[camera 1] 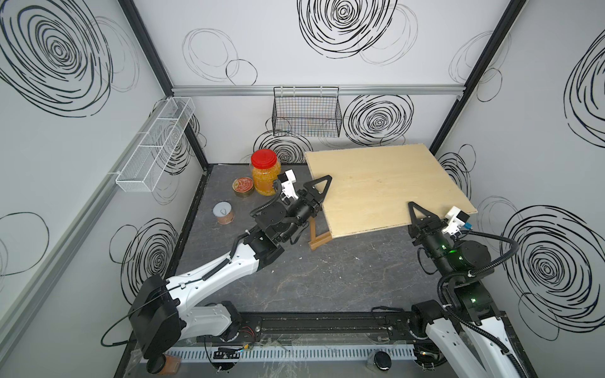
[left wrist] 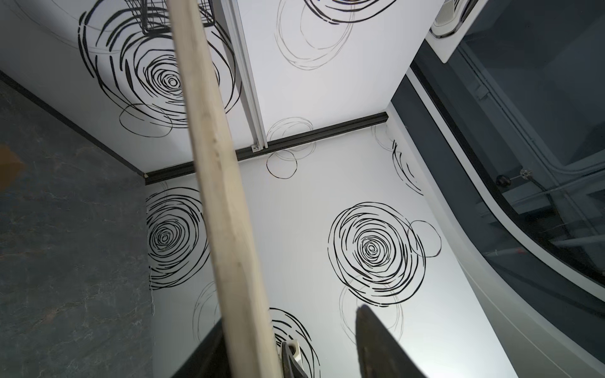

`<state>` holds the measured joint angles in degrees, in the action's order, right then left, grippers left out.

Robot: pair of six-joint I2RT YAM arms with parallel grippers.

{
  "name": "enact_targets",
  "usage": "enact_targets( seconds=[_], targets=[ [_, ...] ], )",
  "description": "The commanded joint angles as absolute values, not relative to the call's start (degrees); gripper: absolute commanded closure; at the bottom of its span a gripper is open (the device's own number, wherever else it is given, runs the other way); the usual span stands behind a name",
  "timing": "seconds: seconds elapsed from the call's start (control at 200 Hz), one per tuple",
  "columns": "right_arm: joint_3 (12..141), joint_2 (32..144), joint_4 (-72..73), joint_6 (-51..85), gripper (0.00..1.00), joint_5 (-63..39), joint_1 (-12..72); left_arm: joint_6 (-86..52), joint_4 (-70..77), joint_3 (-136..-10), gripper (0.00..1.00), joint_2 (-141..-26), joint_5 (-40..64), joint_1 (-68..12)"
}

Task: Disassemble the easel
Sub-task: Pick up the drawing board from the easel.

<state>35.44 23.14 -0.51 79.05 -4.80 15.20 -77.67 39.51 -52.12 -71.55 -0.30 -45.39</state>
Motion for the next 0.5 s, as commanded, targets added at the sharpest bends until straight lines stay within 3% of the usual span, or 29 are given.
enact_targets(
  seconds=[0.0,0.23,0.495],
  targets=[
    [39.71,21.06,4.13,73.96,1.0,-0.97,15.18,-74.38,46.11,-55.7,0.34,-70.68,4.85,-46.52],
    [41.43,20.98,3.49,74.44,1.0,1.44,15.2,-69.83,41.36,-54.85,0.25,-68.79,3.96,-45.5],
    [43.23,21.6,3.13,75.41,1.0,3.8,15.18,-63.56,36.54,-53.9,0.22,-65.98,4.74,-43.38]
  ],
)
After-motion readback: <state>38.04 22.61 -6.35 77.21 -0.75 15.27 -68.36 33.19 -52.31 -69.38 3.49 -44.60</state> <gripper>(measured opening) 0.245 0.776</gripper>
